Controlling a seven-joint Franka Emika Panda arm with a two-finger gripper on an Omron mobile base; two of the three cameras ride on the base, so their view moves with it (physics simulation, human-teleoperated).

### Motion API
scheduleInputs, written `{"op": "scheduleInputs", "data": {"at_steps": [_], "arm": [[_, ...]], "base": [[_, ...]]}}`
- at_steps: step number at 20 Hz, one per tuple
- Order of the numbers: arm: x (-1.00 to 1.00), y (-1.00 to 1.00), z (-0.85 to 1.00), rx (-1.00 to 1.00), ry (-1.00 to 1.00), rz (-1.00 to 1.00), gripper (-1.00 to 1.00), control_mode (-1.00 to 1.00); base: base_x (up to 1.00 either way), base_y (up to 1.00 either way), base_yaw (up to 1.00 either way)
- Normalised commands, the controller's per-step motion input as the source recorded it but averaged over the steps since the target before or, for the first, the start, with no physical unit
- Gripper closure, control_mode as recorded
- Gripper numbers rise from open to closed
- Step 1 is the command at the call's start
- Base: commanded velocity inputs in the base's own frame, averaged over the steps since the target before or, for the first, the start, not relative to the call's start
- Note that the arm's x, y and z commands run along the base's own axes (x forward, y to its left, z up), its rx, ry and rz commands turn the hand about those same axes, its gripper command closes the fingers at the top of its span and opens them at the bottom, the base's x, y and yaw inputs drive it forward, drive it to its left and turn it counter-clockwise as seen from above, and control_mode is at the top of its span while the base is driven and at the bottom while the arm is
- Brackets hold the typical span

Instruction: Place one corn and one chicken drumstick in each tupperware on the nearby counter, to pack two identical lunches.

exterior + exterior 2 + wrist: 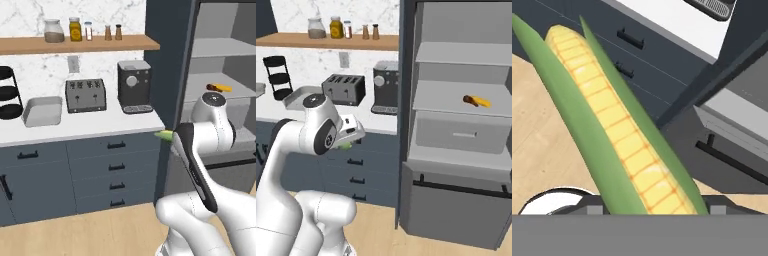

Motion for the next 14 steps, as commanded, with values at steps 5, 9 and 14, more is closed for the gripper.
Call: {"op": "scheduleInputs", "data": {"at_steps": [5,9,14], "arm": [[0.0,0.0,0.0,0.0,0.0,0.0,1.0,1.0],[0.0,0.0,0.0,0.0,0.0,0.0,1.0,1.0],[0.0,0.0,0.0,0.0,0.0,0.0,1.0,1.0]], "base": [[0.73,1.0,0.05],[0.85,1.0,0.0],[0.15,1.0,0.07]]}}
